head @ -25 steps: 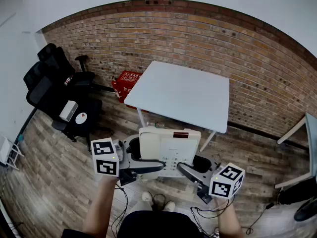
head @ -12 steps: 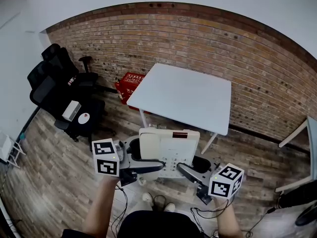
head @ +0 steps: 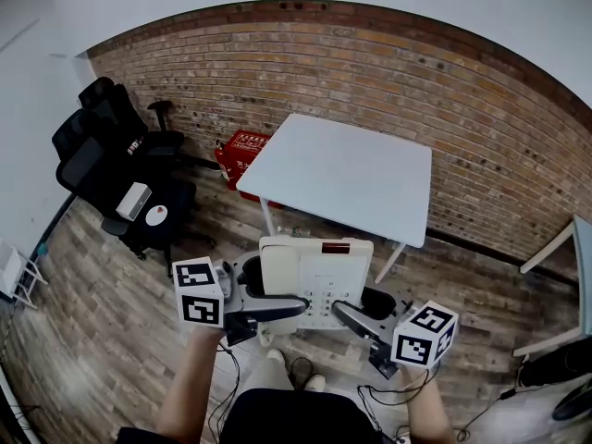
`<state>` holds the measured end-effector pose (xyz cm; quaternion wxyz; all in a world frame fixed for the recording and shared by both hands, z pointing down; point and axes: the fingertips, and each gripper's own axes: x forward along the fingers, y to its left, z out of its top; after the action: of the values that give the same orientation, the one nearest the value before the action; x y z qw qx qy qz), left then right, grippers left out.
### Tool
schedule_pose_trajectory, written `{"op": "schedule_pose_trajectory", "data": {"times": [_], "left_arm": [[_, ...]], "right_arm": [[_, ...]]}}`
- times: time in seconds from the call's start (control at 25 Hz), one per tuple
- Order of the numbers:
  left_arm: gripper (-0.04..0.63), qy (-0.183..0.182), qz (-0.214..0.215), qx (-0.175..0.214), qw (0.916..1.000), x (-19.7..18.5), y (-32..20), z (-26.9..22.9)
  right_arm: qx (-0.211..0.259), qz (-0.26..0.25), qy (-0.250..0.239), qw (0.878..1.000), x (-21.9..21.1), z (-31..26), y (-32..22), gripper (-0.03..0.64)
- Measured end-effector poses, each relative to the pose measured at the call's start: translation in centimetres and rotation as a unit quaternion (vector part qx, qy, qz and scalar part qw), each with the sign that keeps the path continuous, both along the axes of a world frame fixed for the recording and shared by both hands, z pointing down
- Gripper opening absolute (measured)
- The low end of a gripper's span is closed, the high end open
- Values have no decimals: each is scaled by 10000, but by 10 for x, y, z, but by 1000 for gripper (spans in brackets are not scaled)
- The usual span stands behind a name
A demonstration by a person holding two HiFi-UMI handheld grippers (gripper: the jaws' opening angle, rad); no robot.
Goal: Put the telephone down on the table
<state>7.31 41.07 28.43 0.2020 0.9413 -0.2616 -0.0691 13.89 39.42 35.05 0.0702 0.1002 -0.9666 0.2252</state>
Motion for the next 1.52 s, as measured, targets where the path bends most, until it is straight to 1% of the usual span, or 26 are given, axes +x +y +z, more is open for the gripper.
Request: {"op": "schedule_pose_trajectory", "data": {"times": [0.16,0.48,0.88,1.16,1.52], "left_arm": [[471,22,-16,-41,10000,2,-1,3],[474,28,38,3,10000,0,-10,2],[480,30,132,-4,9999,-4,-42,2],[480,10,155,-18,9999,-17,-65,5],[480,-16,211,-96,9997,-36,-110,5]], "right_arm": [[-29,-7,42,10000,2,2,0,219],[3,63,47,10000,0,2,-9,220],[13,194,90,9998,-4,1,-38,221],[-12,218,54,9997,-17,5,-61,221],[-56,246,59,9997,-36,4,-105,221]]}}
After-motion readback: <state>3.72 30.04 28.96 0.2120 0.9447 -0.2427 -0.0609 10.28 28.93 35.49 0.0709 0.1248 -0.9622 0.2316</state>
